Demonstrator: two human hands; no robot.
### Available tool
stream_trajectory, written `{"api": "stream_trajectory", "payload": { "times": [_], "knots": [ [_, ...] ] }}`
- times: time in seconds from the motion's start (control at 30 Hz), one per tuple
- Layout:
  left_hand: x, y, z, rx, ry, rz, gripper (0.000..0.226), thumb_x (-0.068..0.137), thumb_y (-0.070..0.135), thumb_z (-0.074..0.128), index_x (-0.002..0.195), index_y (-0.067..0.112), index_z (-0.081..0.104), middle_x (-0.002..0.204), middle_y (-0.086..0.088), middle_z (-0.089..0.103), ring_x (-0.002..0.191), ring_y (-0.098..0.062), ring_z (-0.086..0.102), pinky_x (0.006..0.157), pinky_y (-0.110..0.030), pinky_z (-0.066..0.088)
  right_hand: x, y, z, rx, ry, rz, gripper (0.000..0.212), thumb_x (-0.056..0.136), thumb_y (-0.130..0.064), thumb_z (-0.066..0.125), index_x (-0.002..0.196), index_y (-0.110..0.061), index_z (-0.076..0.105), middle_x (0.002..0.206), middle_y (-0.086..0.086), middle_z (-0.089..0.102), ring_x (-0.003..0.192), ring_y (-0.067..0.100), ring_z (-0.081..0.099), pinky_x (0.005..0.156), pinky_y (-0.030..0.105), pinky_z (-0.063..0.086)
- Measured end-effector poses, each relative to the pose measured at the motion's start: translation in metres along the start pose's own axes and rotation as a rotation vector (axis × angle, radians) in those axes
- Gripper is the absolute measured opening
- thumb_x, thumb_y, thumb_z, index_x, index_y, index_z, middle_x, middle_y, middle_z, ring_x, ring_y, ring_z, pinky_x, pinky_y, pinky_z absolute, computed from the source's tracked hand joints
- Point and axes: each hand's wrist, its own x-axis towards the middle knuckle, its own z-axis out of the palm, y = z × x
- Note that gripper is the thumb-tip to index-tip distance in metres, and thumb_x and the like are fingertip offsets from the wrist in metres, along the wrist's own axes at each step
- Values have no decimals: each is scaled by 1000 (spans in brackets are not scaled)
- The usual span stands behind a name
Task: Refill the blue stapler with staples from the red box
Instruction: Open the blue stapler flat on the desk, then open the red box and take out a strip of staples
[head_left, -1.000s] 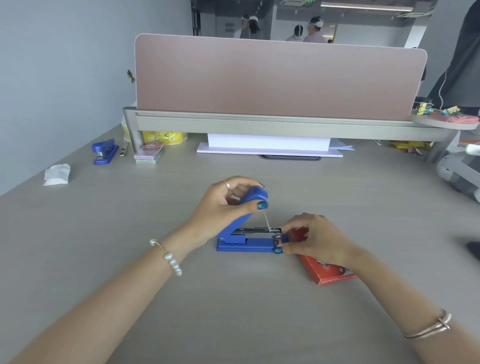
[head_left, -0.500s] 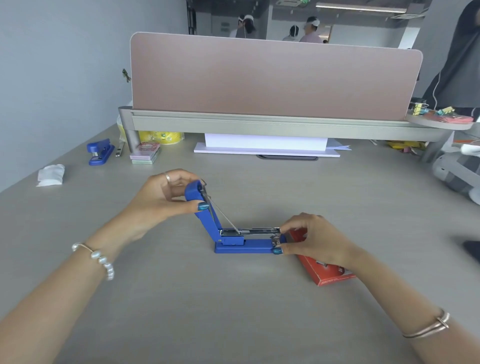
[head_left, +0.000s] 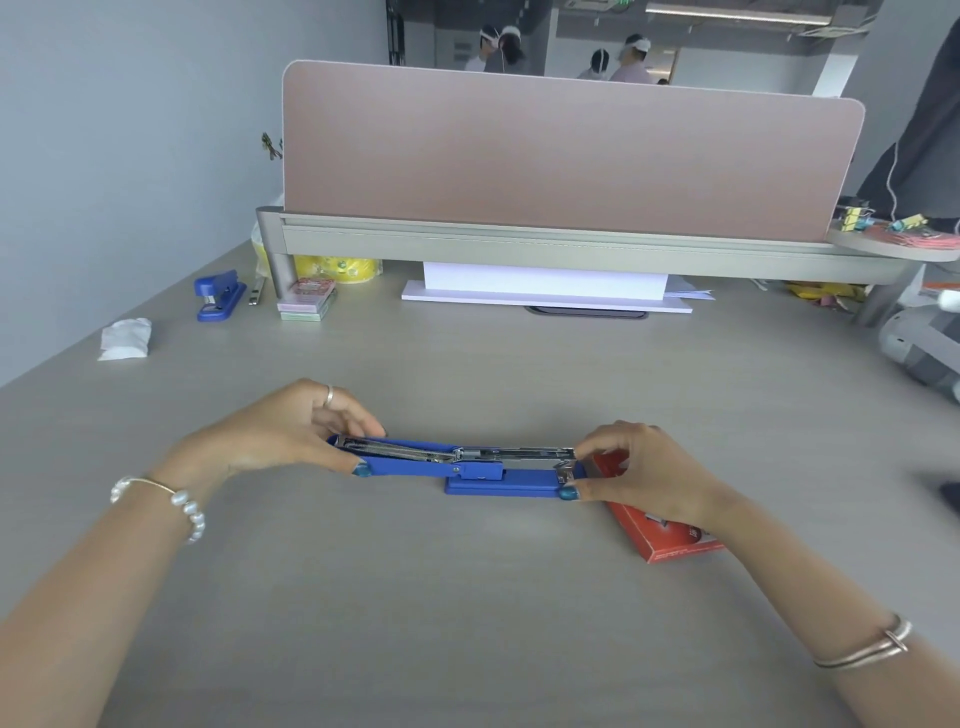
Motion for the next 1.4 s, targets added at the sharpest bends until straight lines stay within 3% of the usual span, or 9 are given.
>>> {"api": "stream_trajectory", "payload": {
  "times": [0.27,0.37,0.47,0.57,0.67,0.83,1.03,1.3,1.4],
  "knots": [
    [2,-3,5,53,-22,-16,36,47,31,77,83,30,74,87,-7,74,78,-19,67,70,-24,54,-2,-3,0,-107,9,-42,21,70,-40,74,89,-31,70,80,-15,62,89,14,51,78,29,44],
    [1,4,9,73,-34,-24,48,50,37,74,97,42,68,102,-3,66,96,-17,65,82,-28,53,-5,-1,-2,-182,71,-49,45,69,-52,69,109,-30,66,106,-6,67,107,13,48,96,37,43],
    [4,22,18,186,9,75,58,54,48,67,111,52,56,116,7,53,110,2,52,98,-23,44,-16,-4,-17,-195,83,43,72,66,-68,54,130,-36,44,140,-8,46,131,9,27,112,33,25],
    [12,49,33,222,37,207,62,59,48,66,120,46,52,118,8,50,117,0,47,100,-22,41,-31,-8,-32,-308,-32,149,86,60,-77,51,136,-49,20,148,-11,29,136,11,15,110,38,25],
    [22,69,50,279,-41,247,62,60,49,63,121,45,51,116,14,47,116,3,46,99,-14,38,-43,-8,-34,-389,-118,232,99,53,-80,56,135,-54,7,140,-9,33,129,15,28,98,36,40],
    [40,81,76,337,-96,242,58,69,40,70,124,38,52,114,17,47,113,2,46,101,-20,36,-45,-12,-28,-389,-56,262,86,62,-57,70,134,-47,23,122,-4,49,111,18,49,83,27,44],
    [53,92,109,335,-25,281,78,67,45,72,135,42,33,122,9,51,115,-6,45,100,-24,36,-26,-3,-46,137,48,329,58,55,-37,75,109,-42,56,106,-7,61,91,13,62,81,30,51],
    [76,110,158,158,202,301,91,59,45,82,134,40,31,115,13,54,112,-3,49,97,-26,41,-16,-5,-41,679,101,278,42,72,-24,64,114,-25,59,104,7,68,77,11,70,58,14,52],
    [79,108,169,73,240,324,85,60,42,82,132,38,36,119,12,59,112,0,51,99,-26,42,-16,-1,-39,744,142,269,46,66,-27,59,112,-28,60,107,10,68,80,13,69,66,22,53]
  ]
}}
